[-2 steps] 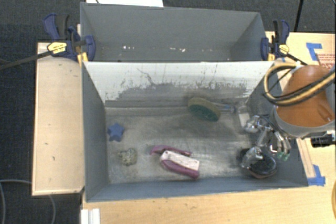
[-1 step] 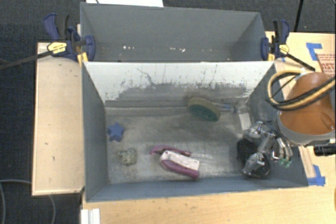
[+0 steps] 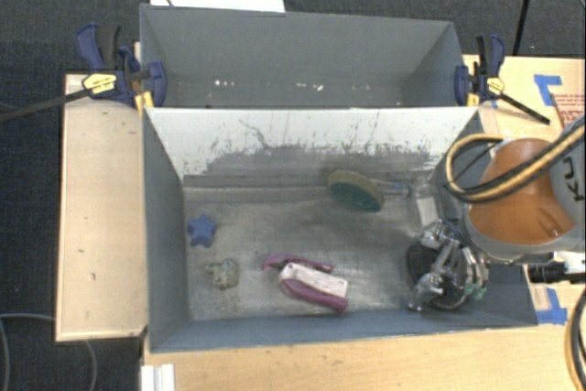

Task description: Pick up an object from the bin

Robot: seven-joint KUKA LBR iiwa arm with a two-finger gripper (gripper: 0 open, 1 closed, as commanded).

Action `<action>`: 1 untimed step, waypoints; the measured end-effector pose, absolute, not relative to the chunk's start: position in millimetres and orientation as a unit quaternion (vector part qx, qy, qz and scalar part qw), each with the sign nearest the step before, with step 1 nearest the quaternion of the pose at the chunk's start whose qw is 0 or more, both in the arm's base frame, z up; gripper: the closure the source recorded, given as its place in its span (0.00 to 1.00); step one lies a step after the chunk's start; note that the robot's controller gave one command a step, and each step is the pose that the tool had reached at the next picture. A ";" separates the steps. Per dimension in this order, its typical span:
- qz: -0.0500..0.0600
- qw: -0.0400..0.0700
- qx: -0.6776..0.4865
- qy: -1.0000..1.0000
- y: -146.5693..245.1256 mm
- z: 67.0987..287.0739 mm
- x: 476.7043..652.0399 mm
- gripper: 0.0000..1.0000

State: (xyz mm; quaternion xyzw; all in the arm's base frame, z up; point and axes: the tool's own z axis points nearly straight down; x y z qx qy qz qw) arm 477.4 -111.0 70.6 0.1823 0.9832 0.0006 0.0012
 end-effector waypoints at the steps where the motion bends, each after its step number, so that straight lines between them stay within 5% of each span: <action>1: 0.002 0.001 0.281 0.960 -141.5 70.7 479.7 0.00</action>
Offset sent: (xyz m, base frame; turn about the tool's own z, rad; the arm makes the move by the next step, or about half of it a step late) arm 0.0010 -0.0328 -0.0006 0.2062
